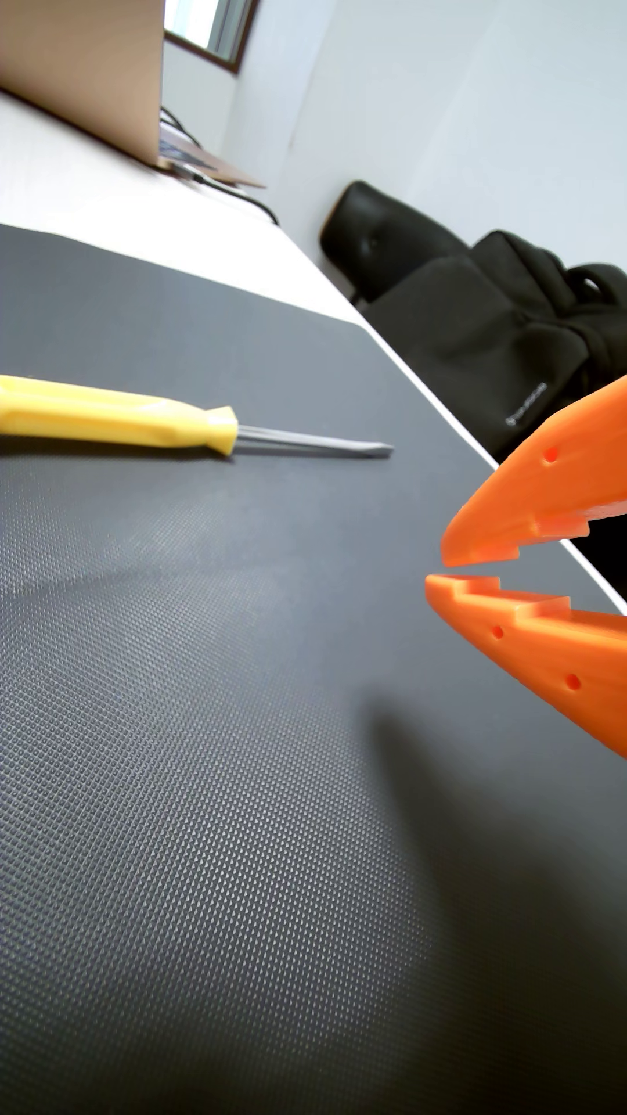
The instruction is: Grab the yellow screwdriver
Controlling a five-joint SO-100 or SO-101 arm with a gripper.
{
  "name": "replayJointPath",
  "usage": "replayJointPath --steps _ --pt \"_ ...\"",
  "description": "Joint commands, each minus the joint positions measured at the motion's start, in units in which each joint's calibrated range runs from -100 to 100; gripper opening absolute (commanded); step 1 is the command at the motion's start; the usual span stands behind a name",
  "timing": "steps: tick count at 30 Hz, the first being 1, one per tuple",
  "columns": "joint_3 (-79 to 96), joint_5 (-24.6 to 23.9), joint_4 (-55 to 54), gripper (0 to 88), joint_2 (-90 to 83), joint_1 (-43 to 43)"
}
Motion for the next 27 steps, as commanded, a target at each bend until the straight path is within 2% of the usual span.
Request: replayJointPath --steps 1,27 --pt "-0.25 0.21 0.62 1.2 0.26 -0.27" --pt "-3.13 0.37 -1.98 1.2 0.94 -0.35"
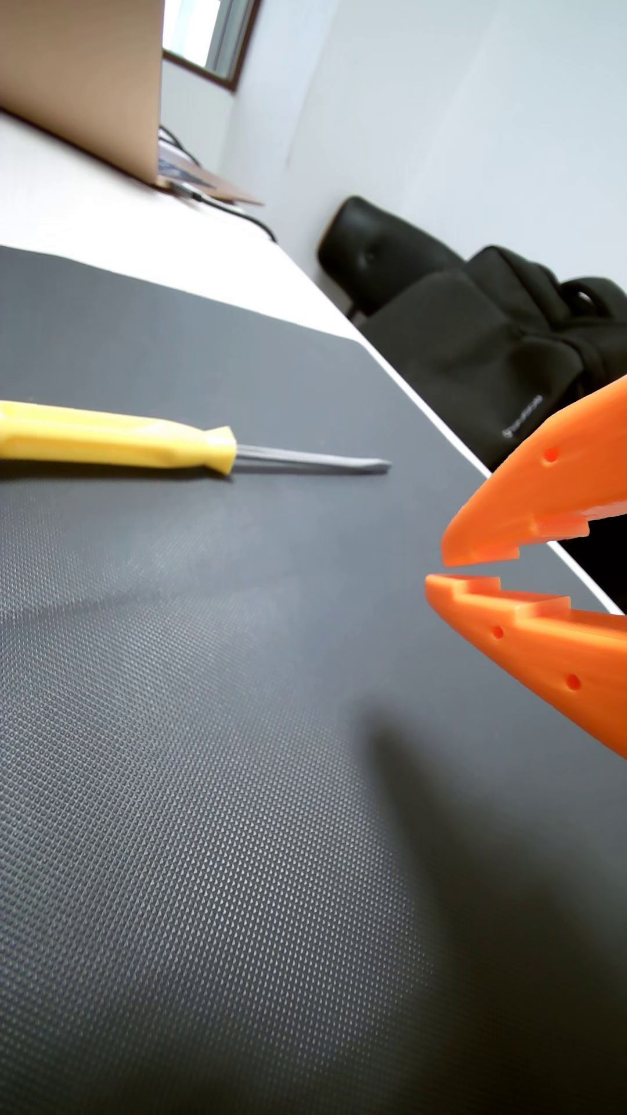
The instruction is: Grab the yellow screwdriver
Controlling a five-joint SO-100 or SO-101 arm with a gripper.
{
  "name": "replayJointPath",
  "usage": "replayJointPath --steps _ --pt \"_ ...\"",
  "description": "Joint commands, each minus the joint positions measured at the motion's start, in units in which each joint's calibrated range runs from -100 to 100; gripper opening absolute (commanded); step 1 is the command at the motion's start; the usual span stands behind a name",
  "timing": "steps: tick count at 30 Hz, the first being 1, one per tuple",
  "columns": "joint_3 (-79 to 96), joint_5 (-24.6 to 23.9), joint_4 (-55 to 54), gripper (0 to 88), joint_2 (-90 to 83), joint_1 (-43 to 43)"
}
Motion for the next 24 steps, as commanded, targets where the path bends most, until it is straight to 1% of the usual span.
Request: replayJointPath --steps 1,24 --pt "-2.58 0.16 -0.67 1.2 0.6 -0.35" --pt "-3.04 0.05 -0.23 1.1 0.77 -0.35"
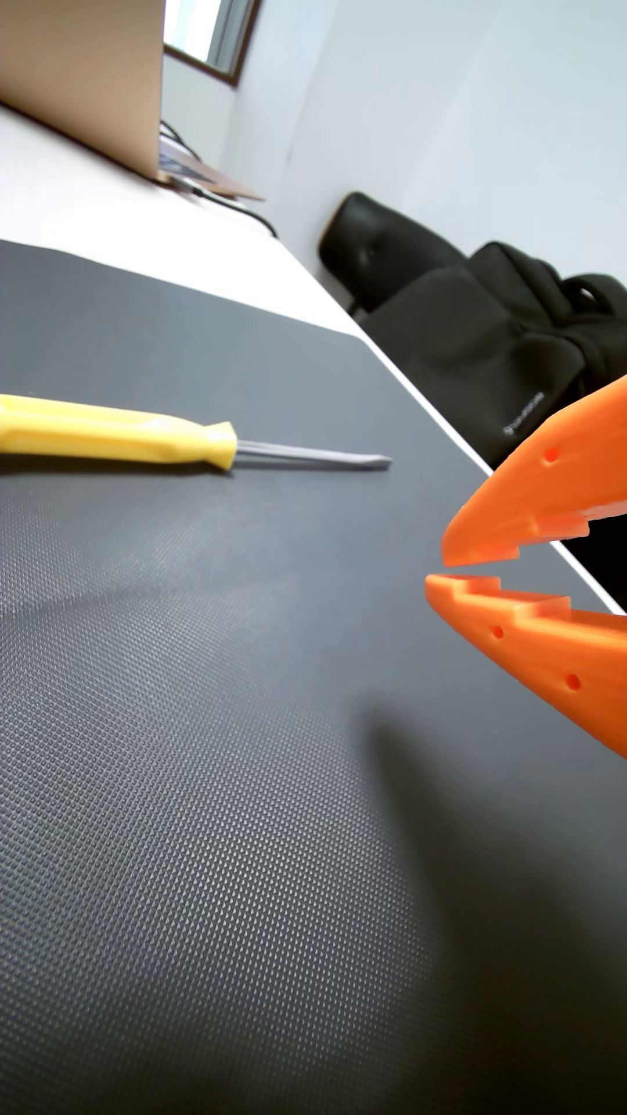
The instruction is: Grab the yellow screwdriver
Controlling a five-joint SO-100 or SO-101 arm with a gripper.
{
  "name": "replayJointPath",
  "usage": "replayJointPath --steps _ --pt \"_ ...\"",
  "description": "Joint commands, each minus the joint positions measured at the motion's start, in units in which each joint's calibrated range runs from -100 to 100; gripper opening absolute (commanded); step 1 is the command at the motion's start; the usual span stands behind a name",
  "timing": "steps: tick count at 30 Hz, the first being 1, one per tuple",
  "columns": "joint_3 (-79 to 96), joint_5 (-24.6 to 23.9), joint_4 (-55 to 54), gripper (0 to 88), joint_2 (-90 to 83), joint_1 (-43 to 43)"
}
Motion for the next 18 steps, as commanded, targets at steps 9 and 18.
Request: replayJointPath --steps 9,18 --pt "-4.93 -0.05 1.5 1.0 0.51 -0.27" --pt "-6.1 0.0 1.67 1.0 0.51 -0.27"
